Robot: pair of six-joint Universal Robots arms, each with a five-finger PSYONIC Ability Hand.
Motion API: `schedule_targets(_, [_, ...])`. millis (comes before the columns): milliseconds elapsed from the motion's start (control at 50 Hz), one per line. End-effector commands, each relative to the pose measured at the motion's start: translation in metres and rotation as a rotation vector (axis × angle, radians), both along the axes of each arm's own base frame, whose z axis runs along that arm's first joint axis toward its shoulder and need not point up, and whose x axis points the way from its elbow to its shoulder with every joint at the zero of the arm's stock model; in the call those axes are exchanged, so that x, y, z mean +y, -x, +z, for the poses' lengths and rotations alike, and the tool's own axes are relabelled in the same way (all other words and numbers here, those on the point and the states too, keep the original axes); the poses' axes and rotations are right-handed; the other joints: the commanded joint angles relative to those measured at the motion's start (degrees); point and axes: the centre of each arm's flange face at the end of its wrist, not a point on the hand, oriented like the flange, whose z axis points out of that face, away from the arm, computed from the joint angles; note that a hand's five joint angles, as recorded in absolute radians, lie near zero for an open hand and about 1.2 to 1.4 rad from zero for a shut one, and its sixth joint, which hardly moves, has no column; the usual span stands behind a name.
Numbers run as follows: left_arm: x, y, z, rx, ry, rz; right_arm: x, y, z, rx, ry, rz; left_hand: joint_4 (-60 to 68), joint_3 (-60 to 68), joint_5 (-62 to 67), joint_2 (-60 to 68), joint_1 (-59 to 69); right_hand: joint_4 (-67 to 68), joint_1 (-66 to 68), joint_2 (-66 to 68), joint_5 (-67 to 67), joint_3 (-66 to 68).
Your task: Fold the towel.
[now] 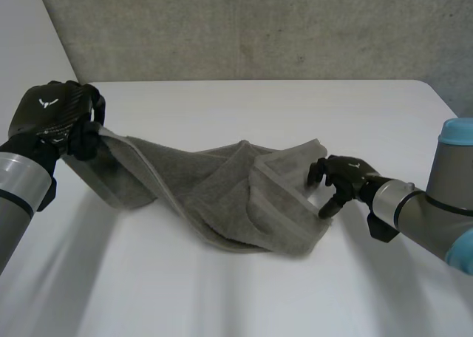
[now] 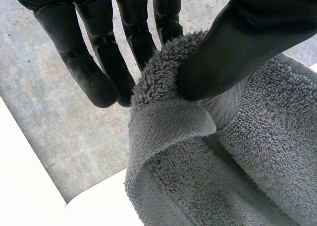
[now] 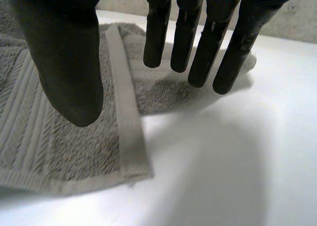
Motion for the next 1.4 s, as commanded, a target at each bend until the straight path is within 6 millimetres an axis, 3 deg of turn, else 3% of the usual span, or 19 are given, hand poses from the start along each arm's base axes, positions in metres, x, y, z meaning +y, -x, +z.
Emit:
schedule_targets(20, [0.001, 0.0, -0.001, -0.002, -0.003, -0.003, 0.014, 0.003, -0.004, 0.006, -0.036, 0.003, -6.92, -8.4, -13.4, -4.59, -0.24, -2.02, -1.99, -3.11, -0.51, -2.03])
schedule_targets(260, [0.004, -0.001, -0.008, -0.006, -0.028, 0.0, 0.047, 0.006, 0.007, 0.02, 0.015, 0.085, -6.92, -8.4, -13.4, -4.59, -0.24, -10.26, -10.24, -11.35, -8.75, -10.28])
schedule_targets(460, [0.005, -0.001, -0.011, -0.002, -0.039, -0.003, 0.062, 0.003, -0.005, 0.087, 0.094, 0.175, -6.92, -8.4, -13.4, -4.59, -0.24, -10.43, -10.41, -11.52, -8.92, -10.45])
schedule_targets(1080, [0.008, -0.002, -0.017, 0.01, -0.064, -0.003, 0.062, -0.017, -0.028, 0.094, 0.131, 0.224, -6.92, -8.4, -13.4, -4.59, -0.24, -2.36, -2.33, -3.45, -0.84, -2.37])
schedule_targets(1180, [0.008, -0.002, -0.018, 0.01, -0.064, -0.004, 0.06, -0.018, -0.026, 0.082, 0.144, 0.219, -6.92, -8.4, -13.4, -4.59, -0.24, 12.95, 12.98, 11.86, 14.46, 12.94])
schedule_targets(1220, [0.008, -0.002, -0.017, 0.012, -0.063, -0.004, 0.059, -0.019, -0.025, 0.072, 0.156, 0.214, -6.92, -8.4, -13.4, -4.59, -0.24, 37.39, 37.42, 36.3, 38.9, 37.38])
schedule_targets(1240, [0.008, -0.002, -0.017, 0.012, -0.063, -0.004, 0.059, -0.019, -0.025, 0.072, 0.156, 0.214, -6.92, -8.4, -13.4, -4.59, -0.24, 37.51, 37.54, 36.42, 39.02, 37.49])
schedule_targets(1260, [0.008, -0.002, -0.017, 0.01, -0.062, -0.004, 0.058, -0.02, -0.024, 0.068, 0.163, 0.215, -6.92, -8.4, -13.4, -4.59, -0.24, 46.44, 46.47, 45.35, 47.95, 46.43])
schedule_targets(1340, [0.008, -0.002, -0.016, 0.012, -0.06, -0.004, 0.057, -0.024, -0.021, 0.048, 0.176, 0.214, -6.92, -8.4, -13.4, -4.59, -0.24, 46.53, 46.56, 45.44, 48.04, 46.52])
schedule_targets(1400, [0.007, -0.002, -0.014, 0.014, -0.052, -0.003, 0.048, -0.026, -0.003, 0.007, 0.213, 0.184, -6.92, -8.4, -13.4, -4.59, -0.24, 46.53, 46.56, 45.44, 48.04, 46.52])
